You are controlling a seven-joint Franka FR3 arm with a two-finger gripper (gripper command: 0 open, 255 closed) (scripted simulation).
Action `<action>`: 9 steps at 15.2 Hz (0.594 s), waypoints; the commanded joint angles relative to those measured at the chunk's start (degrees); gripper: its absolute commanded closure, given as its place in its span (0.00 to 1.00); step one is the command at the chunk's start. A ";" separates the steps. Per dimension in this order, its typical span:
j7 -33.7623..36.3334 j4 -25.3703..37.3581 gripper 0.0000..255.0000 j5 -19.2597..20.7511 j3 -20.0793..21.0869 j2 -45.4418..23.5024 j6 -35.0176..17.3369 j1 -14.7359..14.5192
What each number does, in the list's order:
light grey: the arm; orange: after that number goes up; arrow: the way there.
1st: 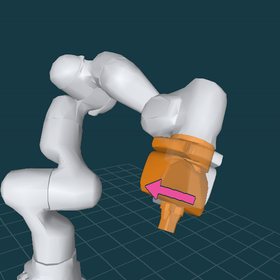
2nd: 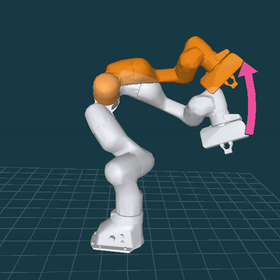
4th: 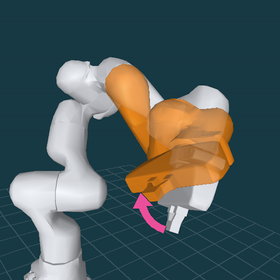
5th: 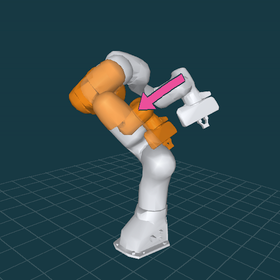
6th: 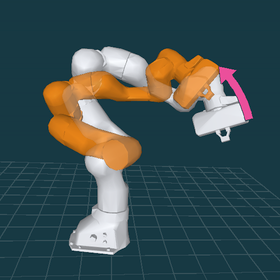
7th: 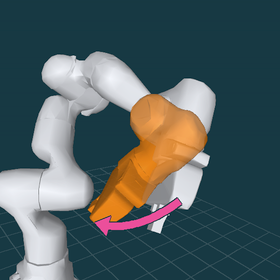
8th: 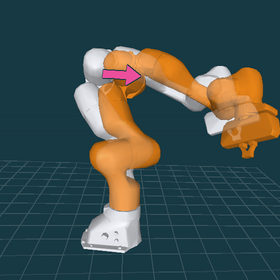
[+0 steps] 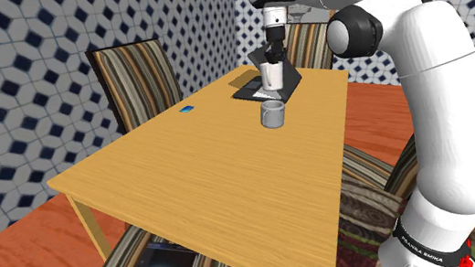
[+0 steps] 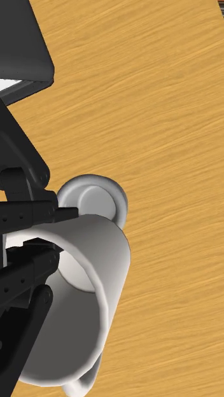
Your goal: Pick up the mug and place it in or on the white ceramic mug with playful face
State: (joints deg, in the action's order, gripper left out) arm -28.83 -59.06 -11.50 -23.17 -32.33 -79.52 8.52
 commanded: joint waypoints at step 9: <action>-0.33 -10.82 1.00 0.55 -0.08 1.87 -8.88 -1.82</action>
State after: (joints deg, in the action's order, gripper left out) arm -29.09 -69.05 -10.92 -23.27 -30.39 -87.47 6.77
